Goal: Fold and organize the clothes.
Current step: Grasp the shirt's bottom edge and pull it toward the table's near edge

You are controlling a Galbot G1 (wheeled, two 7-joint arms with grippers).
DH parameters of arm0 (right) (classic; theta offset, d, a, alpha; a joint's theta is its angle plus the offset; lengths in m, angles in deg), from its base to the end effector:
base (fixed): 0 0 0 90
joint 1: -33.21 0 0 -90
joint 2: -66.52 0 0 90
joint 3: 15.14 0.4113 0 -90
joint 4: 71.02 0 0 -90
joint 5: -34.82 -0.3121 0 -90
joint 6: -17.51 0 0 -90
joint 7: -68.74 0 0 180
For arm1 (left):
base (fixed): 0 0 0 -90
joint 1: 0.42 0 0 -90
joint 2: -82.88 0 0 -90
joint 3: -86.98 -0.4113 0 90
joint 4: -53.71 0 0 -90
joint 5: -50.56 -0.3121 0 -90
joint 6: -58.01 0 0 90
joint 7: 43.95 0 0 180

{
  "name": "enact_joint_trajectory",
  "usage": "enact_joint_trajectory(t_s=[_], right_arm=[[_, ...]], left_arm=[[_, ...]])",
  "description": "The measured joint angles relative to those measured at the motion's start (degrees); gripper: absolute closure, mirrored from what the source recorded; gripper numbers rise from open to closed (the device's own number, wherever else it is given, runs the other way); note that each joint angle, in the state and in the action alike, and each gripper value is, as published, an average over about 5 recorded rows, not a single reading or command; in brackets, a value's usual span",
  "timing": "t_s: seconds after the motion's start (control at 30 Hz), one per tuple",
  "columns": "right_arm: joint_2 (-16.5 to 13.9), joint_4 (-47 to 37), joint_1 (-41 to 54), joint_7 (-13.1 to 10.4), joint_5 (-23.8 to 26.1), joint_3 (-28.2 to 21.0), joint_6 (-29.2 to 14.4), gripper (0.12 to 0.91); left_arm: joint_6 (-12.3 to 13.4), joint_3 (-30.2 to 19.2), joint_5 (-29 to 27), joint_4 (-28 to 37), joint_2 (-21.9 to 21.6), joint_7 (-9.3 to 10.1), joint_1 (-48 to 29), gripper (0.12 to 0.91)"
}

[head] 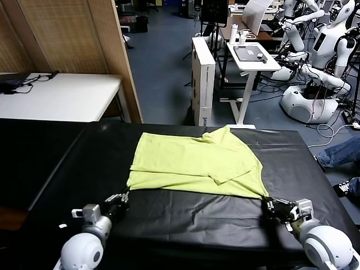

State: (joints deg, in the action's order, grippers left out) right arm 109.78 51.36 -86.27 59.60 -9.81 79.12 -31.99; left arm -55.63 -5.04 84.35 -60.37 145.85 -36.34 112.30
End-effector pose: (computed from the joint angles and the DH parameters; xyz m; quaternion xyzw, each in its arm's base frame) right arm 0.1535 -0.1912 -0.2626 0.0977 -0.9229 0.0740 0.3650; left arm 0.1632 0.1201 -0.3475 -0.0567 -0.9704 0.0452 0.2303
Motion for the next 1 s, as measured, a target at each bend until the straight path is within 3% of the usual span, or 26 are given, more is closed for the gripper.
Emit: enact_joint_trajectory(t_s=[0.2, 0.4, 0.8, 0.9, 1.0], right_arm=[[-1.92, 4.56, -2.31, -3.06, -3.77, -0.25, 1.68, 0.885], [-2.73, 6.45, -2.88, -2.52, -4.12, -0.5, 1.69, 0.885], [-2.87, 7.46, -4.08, -2.8, -2.34, -2.01, 1.7, 0.879], [-2.87, 7.73, -4.32, -2.76, -2.38, -2.01, 1.7, 0.788], [-2.87, 8.14, -4.56, -2.8, -2.43, -1.96, 1.7, 0.613]], left_arm=[[-0.99, 2.62, 0.5, -4.06, -4.29, 0.61, 4.74, 0.884], [-1.61, 5.58, 0.5, -8.39, -6.35, 0.93, 10.62, 0.884], [-2.2, 11.79, -0.58, -11.14, -6.3, 0.62, 19.29, 0.884], [-2.3, 12.46, -1.53, -11.17, -5.95, 0.48, 20.13, 0.884], [-2.49, 12.75, -1.65, -11.42, -5.83, 0.56, 20.57, 0.884]])
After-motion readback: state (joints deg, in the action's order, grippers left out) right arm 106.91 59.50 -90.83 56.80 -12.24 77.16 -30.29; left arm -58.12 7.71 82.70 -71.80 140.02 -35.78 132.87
